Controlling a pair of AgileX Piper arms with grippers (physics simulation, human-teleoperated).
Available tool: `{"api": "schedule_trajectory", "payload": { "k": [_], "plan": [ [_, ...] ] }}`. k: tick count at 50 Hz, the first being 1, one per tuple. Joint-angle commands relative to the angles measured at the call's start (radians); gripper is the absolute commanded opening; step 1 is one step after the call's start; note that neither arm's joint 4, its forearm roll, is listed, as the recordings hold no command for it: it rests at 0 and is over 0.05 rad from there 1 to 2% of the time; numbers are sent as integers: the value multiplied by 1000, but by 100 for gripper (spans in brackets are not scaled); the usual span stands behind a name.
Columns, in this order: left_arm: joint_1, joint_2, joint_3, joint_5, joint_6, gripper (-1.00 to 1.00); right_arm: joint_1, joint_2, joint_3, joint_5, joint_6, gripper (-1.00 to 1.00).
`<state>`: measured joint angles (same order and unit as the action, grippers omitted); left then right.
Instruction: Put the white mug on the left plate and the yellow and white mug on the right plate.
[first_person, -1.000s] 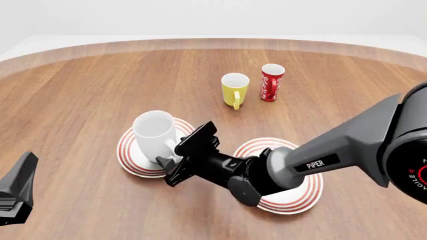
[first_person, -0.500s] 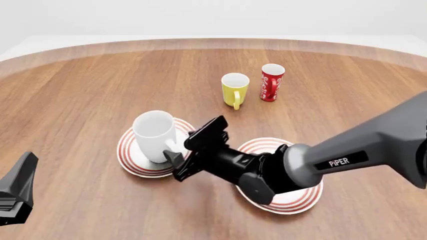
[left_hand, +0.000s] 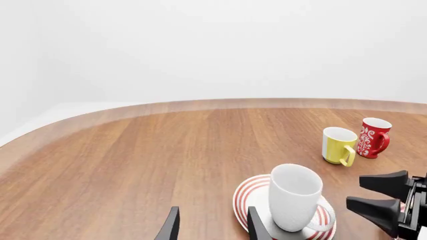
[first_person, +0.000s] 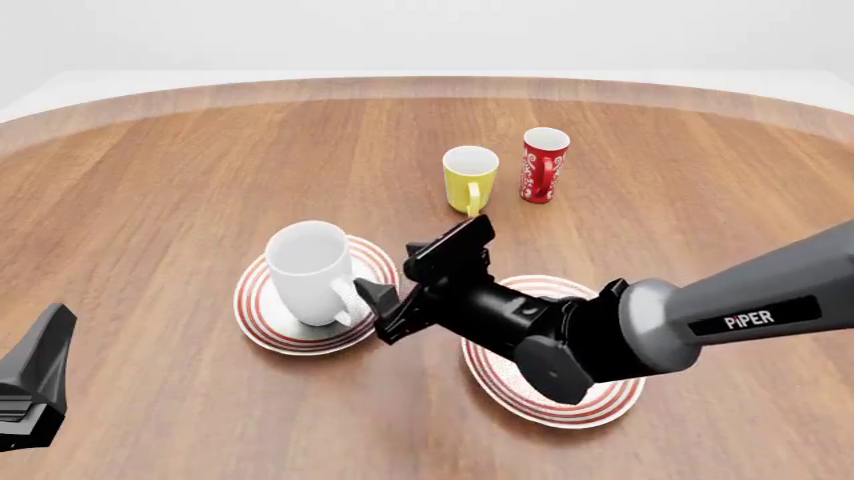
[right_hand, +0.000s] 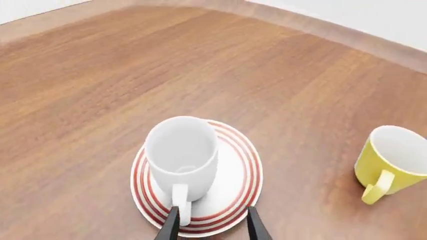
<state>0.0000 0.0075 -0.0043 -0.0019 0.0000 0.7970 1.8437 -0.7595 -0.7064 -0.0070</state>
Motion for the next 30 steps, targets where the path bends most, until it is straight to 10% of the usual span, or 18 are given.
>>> {"api": "schedule_trajectory", "payload": {
  "k": [1,30],
  "plan": [
    [0,0,0,0,0,100,-32,-36,30,-19,-2,100],
    [0,0,0,0,0,100,-167,-153,38,2,-65,100]
  ]
}}
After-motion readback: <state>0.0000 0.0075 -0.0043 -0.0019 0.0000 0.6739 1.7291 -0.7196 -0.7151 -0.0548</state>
